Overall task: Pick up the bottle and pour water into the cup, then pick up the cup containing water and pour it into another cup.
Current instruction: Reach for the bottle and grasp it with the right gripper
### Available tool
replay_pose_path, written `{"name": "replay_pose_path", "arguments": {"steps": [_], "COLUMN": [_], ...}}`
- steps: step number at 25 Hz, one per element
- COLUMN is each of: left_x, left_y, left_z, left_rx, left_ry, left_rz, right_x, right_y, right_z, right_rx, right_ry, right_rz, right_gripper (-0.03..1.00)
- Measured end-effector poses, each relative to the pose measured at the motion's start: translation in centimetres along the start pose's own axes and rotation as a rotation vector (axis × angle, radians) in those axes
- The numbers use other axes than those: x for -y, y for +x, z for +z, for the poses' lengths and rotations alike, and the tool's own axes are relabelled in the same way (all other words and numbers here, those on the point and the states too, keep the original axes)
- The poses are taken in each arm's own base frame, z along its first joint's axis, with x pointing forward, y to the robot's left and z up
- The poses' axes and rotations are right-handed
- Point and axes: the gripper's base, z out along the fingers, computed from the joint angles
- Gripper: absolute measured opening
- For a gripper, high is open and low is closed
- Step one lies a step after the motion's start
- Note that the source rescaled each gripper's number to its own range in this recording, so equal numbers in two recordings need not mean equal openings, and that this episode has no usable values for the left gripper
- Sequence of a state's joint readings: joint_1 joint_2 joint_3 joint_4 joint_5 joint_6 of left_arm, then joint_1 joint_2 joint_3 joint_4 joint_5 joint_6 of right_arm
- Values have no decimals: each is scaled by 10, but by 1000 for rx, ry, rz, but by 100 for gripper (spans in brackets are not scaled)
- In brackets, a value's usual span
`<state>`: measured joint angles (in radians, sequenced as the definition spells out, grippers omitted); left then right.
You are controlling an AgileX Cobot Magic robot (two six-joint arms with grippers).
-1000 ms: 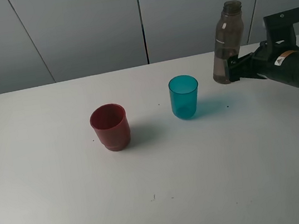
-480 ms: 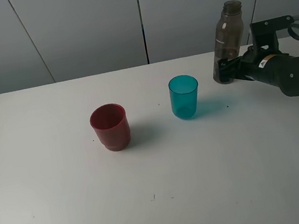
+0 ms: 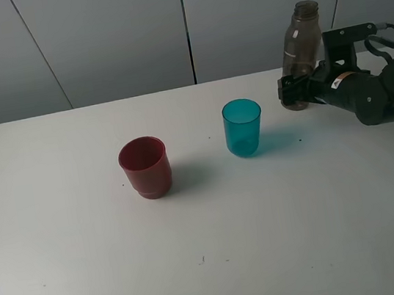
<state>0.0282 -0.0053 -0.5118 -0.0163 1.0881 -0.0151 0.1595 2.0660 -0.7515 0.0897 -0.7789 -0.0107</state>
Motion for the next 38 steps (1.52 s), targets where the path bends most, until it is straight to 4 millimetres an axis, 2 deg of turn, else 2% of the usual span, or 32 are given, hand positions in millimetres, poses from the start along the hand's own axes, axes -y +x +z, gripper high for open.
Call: {"name": "replay_pose_path", "arguments": {"steps": [9, 15, 21, 32, 38], "left_x": [0, 0, 0, 0, 0], "left_y": [0, 0, 0, 0, 0], "left_z": [0, 0, 0, 0, 0], "left_rx": [0, 0, 0, 0, 0], "left_ry": [0, 0, 0, 0, 0], "left_rz": [0, 0, 0, -2, -2], "right_x": [0, -1, -2, -2, -2], "right_y": [5, -7, -15, -6, -8], "right_z": [8, 22, 27, 30, 32], "right_rx": [68, 129, 156, 133, 142], "right_ry": [3, -2, -3, -1, -1], "right_rz": [8, 21, 23, 36, 43], "right_gripper": [100, 100, 100, 100, 100]}}
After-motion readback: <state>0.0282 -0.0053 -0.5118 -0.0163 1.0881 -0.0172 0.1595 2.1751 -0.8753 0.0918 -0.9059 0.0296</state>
